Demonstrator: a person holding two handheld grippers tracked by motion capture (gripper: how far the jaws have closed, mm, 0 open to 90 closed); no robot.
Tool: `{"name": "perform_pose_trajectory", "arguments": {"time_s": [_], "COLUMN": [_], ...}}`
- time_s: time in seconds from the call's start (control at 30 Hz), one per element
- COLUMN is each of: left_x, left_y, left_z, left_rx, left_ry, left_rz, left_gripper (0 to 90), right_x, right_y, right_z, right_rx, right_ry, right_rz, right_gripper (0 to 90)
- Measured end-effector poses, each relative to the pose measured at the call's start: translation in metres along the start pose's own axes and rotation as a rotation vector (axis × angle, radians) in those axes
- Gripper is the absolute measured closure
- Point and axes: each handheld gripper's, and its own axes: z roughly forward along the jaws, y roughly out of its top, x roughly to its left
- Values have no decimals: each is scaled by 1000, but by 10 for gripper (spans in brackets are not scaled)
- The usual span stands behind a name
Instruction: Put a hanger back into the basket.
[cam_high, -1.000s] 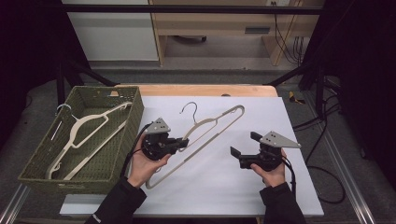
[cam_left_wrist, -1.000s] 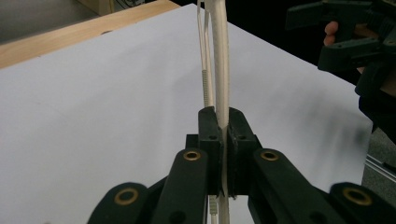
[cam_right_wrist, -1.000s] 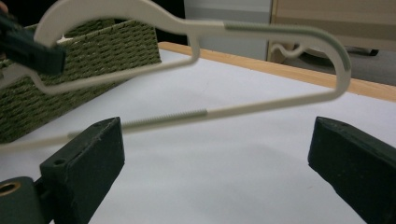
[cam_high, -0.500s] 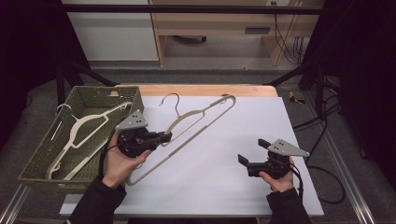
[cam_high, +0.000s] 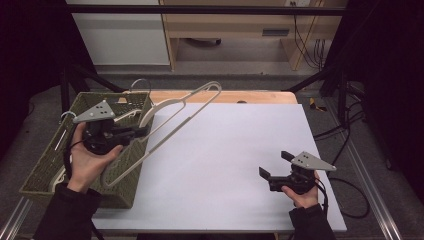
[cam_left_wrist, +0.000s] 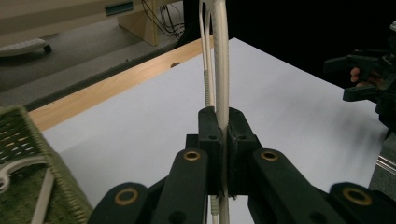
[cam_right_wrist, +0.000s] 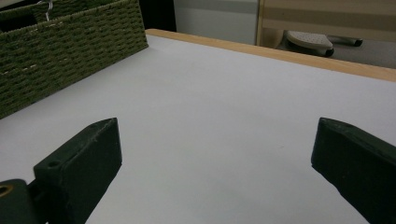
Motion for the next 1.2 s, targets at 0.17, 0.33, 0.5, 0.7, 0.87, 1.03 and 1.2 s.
{"name": "perform_pose_trajectory", "arguments": {"time_s": [0.17,0.33,0.5,0.7,0.87,1.03,1.2], "left_x": [21,41,60,87,106,118,131], "left_y": [-4,-11,-21,-34,-47,-56,-68], "left_z": [-17,-36,-50,-59,-64,-70,-79], "left_rx": [3,22,36,53,65,81,73], "left_ry": [28,74,104,131,147,161,179], "left_rz": [-4,-4,-15,-33,-56,-63,-89], "left_gripper": [867,867,867,867,867,867,867], "right_x": [-1,-2,-1,-1,-2,-1,-1], "right_y": [-2,-2,-2,-2,-3,-4,-4], "right_z": [0,-1,-1,1,1,3,3], "right_rx": [4,3,1,6,7,16,21], "right_ry": [0,-3,1,-2,-4,-4,-3], "right_rz": [0,3,-4,-8,-6,-5,-6], "right_gripper": [23,21,17,17,17,17,17]}}
